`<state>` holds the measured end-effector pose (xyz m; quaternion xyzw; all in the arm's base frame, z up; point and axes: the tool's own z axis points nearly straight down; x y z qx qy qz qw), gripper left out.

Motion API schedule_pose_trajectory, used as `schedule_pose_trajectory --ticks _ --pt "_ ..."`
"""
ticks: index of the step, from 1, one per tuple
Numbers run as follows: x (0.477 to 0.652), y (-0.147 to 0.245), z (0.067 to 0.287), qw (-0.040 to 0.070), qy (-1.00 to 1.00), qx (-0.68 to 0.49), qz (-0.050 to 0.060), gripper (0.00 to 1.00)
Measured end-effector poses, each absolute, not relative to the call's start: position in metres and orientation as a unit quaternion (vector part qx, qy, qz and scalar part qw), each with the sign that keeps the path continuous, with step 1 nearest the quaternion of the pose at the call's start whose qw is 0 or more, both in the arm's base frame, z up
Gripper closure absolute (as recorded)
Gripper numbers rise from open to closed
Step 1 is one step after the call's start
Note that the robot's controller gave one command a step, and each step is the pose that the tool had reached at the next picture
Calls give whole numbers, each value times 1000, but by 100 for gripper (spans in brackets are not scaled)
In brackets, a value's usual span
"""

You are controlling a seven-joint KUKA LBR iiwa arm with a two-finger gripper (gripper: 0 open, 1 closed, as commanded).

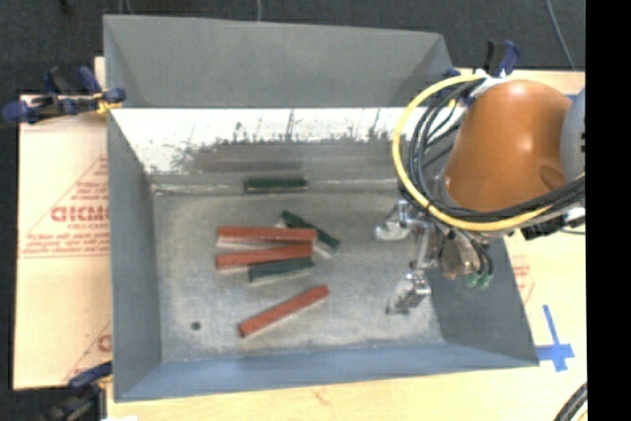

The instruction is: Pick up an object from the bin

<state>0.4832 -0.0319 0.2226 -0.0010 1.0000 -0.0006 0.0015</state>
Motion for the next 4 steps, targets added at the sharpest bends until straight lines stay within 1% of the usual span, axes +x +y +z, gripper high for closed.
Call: schedule_pose_trajectory --ticks 1,2,3,4 --pt "483 -32 223 1 1000 -1 -1 0" --pt "493 -21 182 5 1000 -30 -1 0" --pt "498 9 115 4 999 -50 0 0" --pt "520 34 80 0 1000 -15 0 100"
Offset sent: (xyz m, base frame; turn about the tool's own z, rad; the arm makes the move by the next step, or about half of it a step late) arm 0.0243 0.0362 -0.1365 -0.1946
